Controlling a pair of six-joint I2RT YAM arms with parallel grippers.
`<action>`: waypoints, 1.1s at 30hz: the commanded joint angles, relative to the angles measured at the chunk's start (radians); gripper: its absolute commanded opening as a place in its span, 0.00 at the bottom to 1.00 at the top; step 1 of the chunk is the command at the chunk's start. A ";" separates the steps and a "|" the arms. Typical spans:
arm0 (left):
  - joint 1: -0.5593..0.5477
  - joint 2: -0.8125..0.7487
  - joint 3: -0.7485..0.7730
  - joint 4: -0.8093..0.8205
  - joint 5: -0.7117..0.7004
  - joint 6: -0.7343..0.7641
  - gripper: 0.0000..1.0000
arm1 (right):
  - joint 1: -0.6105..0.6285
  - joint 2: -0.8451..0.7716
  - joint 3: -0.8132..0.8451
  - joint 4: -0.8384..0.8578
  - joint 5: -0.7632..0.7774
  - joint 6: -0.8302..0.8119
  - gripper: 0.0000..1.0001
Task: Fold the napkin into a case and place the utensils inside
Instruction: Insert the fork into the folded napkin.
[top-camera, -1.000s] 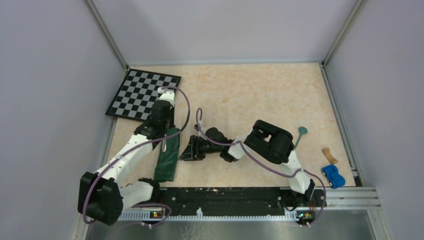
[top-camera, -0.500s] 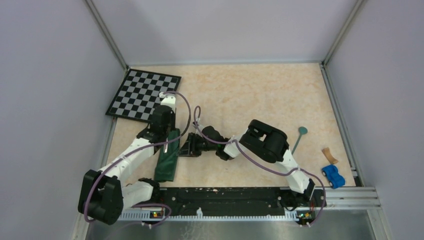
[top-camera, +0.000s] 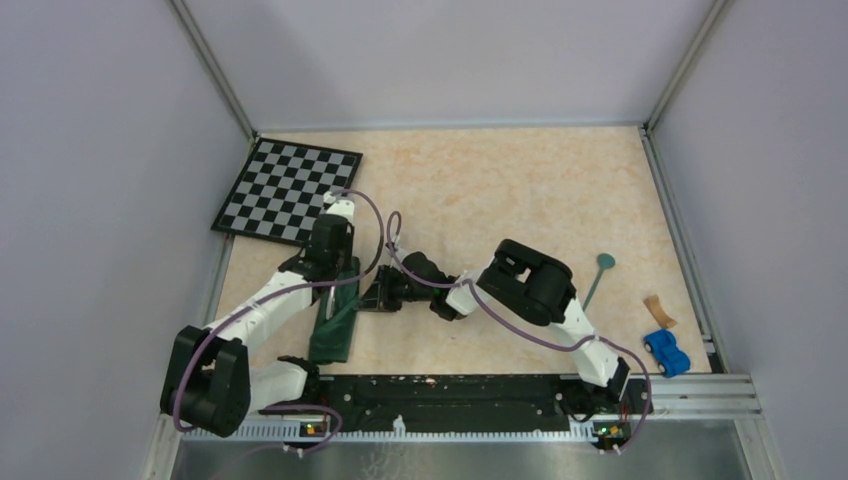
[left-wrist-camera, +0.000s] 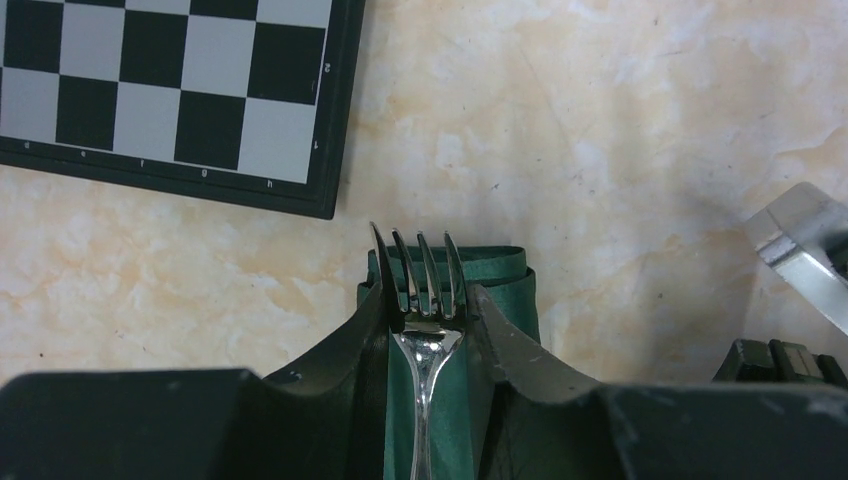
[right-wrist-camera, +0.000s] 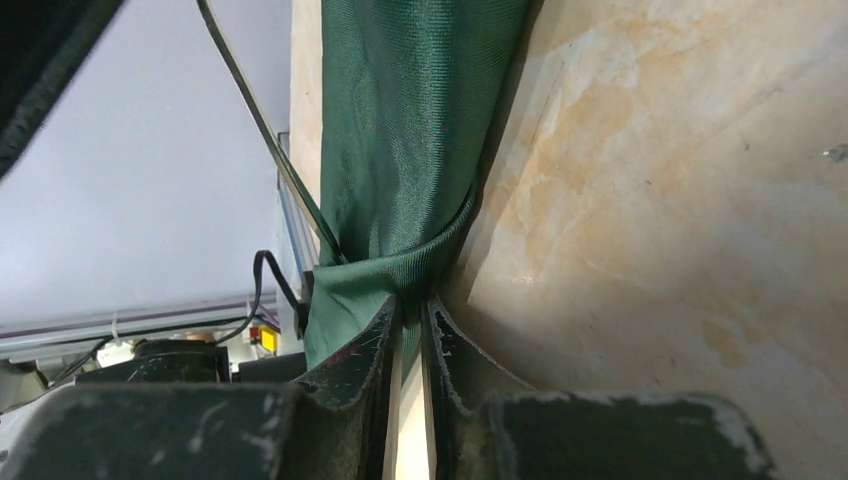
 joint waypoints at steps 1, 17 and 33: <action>0.005 0.009 0.024 -0.056 -0.004 -0.045 0.17 | 0.008 0.032 0.022 0.057 0.042 -0.014 0.11; 0.004 0.070 0.040 -0.124 -0.002 -0.121 0.17 | 0.027 0.067 0.069 0.079 0.117 -0.016 0.09; 0.007 0.151 0.082 -0.275 -0.125 -0.325 0.17 | 0.038 0.047 0.018 0.115 0.204 -0.048 0.00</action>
